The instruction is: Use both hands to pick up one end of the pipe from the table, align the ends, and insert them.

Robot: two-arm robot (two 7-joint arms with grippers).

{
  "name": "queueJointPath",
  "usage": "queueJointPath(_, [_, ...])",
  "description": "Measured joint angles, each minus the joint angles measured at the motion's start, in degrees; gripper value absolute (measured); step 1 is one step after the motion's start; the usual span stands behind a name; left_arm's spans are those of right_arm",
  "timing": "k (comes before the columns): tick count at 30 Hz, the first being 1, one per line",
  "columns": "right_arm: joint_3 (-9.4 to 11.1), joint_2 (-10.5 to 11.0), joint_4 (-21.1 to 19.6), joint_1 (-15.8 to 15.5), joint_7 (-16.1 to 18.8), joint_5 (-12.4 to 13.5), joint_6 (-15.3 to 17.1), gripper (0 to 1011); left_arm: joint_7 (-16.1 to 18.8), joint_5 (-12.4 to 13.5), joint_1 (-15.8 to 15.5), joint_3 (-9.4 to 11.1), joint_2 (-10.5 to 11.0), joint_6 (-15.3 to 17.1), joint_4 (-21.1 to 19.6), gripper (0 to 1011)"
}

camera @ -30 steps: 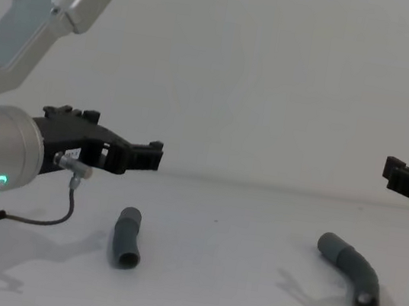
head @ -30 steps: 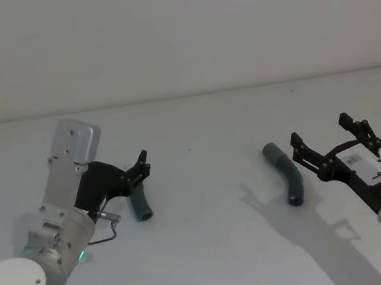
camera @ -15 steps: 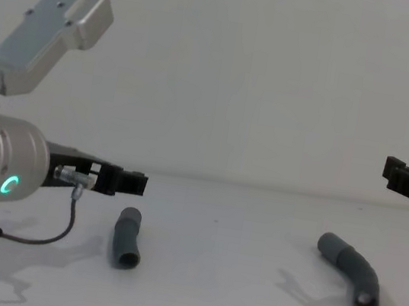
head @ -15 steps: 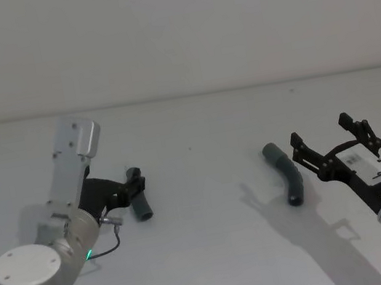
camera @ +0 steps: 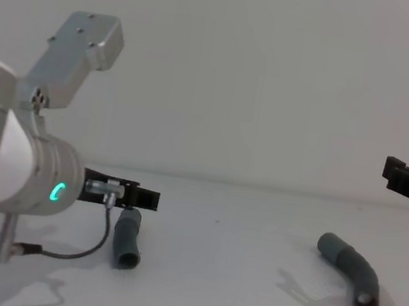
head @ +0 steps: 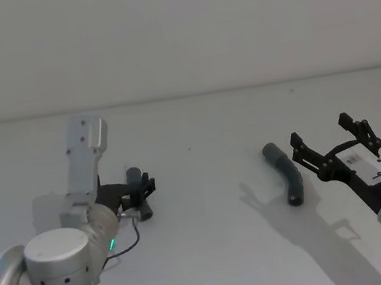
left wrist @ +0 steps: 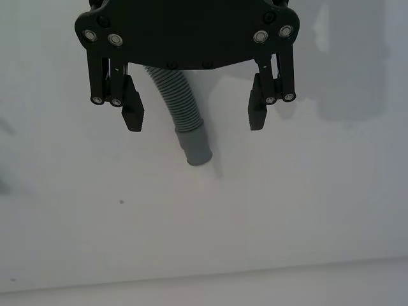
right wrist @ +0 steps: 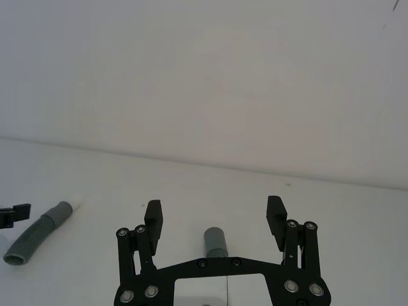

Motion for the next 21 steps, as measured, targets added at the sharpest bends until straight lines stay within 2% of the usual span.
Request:
queueJointPath(10, [0.0,0.0,0.0,0.0,0.0,0.0,0.0,1001,2.6,-0.3,-1.7,-1.2,-4.5,0.4,3.7,1000])
queueJointPath(21, [0.0,0.0,0.0,0.0,0.0,0.0,0.0,1001,4.1,0.3,-4.1,-1.3,-6.8,1.9,7.0,1000])
